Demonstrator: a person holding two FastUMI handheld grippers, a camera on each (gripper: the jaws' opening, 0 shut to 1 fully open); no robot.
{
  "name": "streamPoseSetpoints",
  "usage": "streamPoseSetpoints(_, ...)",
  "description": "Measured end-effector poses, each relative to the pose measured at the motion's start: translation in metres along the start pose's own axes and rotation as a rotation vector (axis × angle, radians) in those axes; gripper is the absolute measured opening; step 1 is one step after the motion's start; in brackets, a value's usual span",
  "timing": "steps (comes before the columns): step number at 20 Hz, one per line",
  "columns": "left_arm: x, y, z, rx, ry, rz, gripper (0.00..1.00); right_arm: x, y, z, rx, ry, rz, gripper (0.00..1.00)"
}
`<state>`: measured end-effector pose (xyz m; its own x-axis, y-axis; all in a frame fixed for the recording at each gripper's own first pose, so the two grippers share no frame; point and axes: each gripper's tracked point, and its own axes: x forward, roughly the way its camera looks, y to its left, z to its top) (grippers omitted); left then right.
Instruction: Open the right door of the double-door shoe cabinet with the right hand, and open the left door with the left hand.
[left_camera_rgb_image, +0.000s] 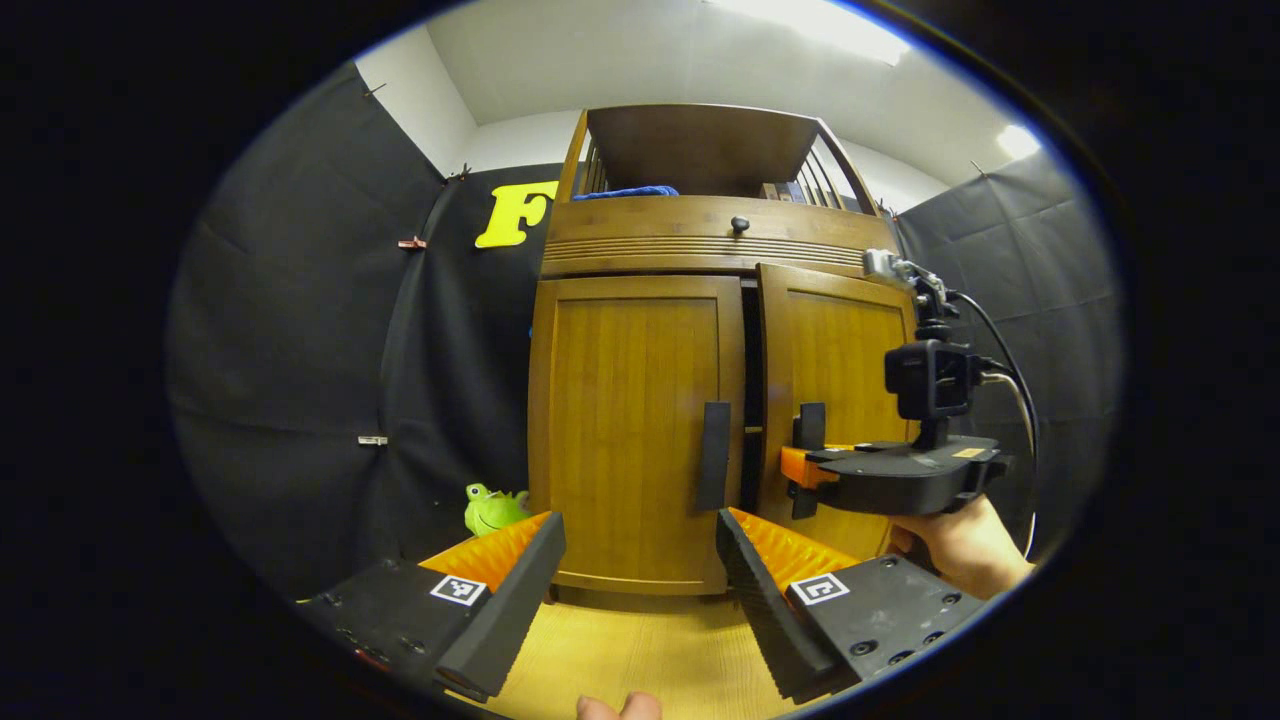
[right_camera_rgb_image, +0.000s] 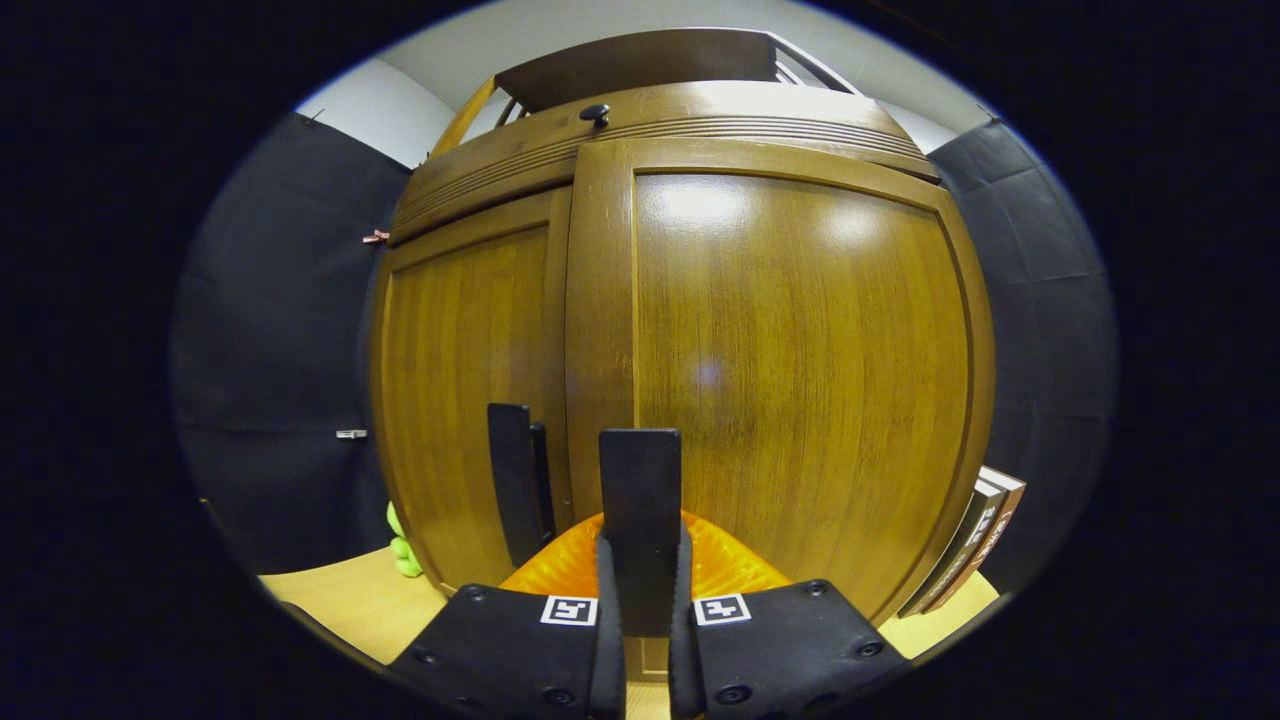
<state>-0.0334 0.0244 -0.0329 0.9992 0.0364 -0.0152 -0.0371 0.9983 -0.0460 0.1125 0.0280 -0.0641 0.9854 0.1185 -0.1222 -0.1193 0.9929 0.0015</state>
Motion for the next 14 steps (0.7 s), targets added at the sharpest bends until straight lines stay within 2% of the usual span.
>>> streamPoseSetpoints(7, 0.003, -0.010, 0.003, 0.000, -0.005, -0.011, 0.94, -0.062, -0.011, 0.007, 0.017, -0.011, 0.069, 0.20)
streamPoseSetpoints(8, 0.005, -0.016, 0.002, -0.004, -0.005, -0.016, 0.94, -0.071, -0.015, 0.008, 0.017, -0.014, 0.074, 0.17)
streamPoseSetpoints(9, 0.007, -0.020, 0.003, -0.006, -0.005, -0.021, 0.94, -0.080, -0.018, 0.008, 0.020, -0.014, 0.078, 0.20)
streamPoseSetpoints(14, 0.016, -0.034, 0.001, 0.001, -0.002, -0.027, 0.93, -0.117, -0.037, 0.012, 0.026, -0.015, 0.088, 0.20)
